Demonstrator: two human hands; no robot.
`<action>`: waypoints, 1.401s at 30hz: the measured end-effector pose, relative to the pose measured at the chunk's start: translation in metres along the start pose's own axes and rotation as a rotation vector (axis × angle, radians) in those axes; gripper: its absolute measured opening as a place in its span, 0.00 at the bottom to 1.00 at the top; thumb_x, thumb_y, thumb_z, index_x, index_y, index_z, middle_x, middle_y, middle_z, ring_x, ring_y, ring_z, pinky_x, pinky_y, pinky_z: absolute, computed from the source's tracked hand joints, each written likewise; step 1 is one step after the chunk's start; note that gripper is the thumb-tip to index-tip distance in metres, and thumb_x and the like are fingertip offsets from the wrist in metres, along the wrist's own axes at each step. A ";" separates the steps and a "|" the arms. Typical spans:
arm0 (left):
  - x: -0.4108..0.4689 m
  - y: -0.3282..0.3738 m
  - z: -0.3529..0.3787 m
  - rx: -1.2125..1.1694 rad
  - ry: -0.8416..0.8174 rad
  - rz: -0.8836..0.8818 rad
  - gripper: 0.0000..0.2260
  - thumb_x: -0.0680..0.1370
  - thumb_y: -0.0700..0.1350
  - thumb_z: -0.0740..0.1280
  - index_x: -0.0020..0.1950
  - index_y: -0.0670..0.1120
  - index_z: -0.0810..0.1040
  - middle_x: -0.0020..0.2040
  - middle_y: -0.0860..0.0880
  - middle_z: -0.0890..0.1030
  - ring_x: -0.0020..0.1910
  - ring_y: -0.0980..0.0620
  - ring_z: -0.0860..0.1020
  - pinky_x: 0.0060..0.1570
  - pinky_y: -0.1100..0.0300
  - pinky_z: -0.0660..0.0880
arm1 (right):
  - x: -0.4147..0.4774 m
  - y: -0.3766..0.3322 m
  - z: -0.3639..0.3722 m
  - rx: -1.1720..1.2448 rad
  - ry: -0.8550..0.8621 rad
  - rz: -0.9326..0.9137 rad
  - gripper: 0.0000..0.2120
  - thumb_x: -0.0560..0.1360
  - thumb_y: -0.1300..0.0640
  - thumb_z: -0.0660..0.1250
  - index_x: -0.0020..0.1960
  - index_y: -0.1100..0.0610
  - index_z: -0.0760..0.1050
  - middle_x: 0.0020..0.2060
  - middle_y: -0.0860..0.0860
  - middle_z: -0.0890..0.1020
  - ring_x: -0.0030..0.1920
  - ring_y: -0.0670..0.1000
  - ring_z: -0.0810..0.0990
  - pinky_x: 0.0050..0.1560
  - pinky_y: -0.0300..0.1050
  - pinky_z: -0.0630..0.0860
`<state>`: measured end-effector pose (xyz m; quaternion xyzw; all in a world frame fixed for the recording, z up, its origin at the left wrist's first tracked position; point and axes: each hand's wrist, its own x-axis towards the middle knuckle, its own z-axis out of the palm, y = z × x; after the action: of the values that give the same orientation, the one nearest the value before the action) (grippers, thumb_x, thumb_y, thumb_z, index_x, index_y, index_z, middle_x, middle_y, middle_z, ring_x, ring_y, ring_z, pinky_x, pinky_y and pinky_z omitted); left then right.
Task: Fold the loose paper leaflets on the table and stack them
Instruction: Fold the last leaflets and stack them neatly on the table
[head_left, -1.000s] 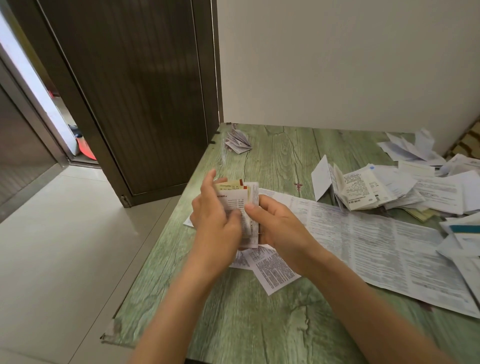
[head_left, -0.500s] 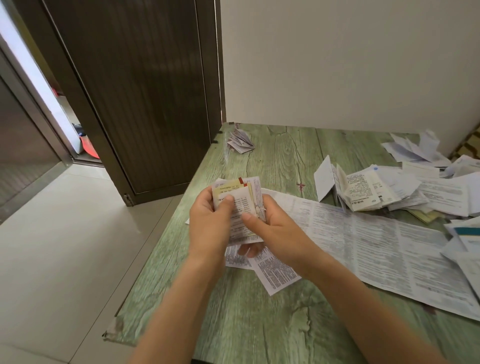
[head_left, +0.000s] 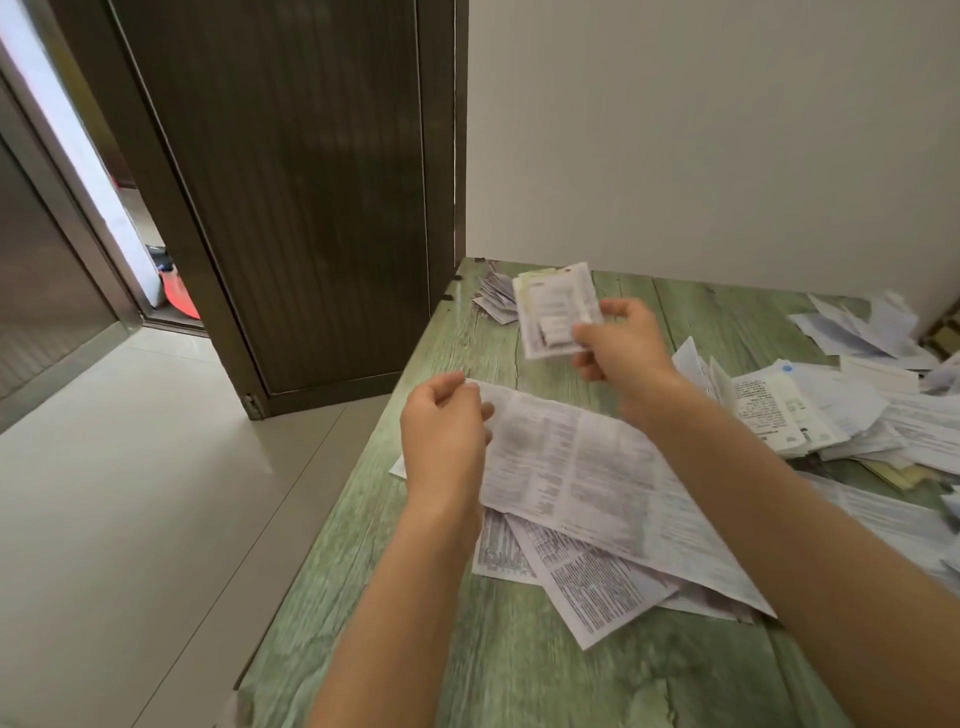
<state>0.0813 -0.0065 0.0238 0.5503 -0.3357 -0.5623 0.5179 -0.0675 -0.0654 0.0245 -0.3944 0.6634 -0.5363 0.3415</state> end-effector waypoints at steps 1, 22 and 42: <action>0.000 0.003 0.001 -0.002 -0.013 -0.014 0.10 0.80 0.38 0.60 0.60 0.44 0.74 0.53 0.48 0.78 0.50 0.53 0.79 0.53 0.56 0.77 | 0.023 0.000 0.004 -0.022 0.064 0.009 0.11 0.77 0.68 0.59 0.54 0.55 0.64 0.51 0.54 0.78 0.36 0.49 0.74 0.28 0.38 0.70; 0.001 -0.012 -0.016 0.200 -0.036 0.038 0.09 0.79 0.36 0.58 0.52 0.47 0.74 0.49 0.50 0.79 0.44 0.53 0.78 0.46 0.57 0.76 | -0.033 -0.005 -0.032 -0.589 -0.027 -0.227 0.13 0.77 0.57 0.63 0.60 0.57 0.72 0.49 0.50 0.76 0.45 0.48 0.75 0.41 0.39 0.70; -0.061 -0.050 -0.020 0.252 -0.103 0.196 0.08 0.80 0.38 0.58 0.49 0.44 0.76 0.44 0.47 0.81 0.44 0.48 0.80 0.44 0.54 0.77 | -0.120 0.058 -0.034 -1.268 -0.247 -0.480 0.21 0.82 0.58 0.53 0.74 0.61 0.55 0.63 0.60 0.72 0.60 0.61 0.74 0.54 0.53 0.71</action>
<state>0.0816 0.0672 -0.0101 0.5461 -0.4815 -0.4901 0.4794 -0.0512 0.0633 -0.0225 -0.7122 0.6996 -0.0563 -0.0103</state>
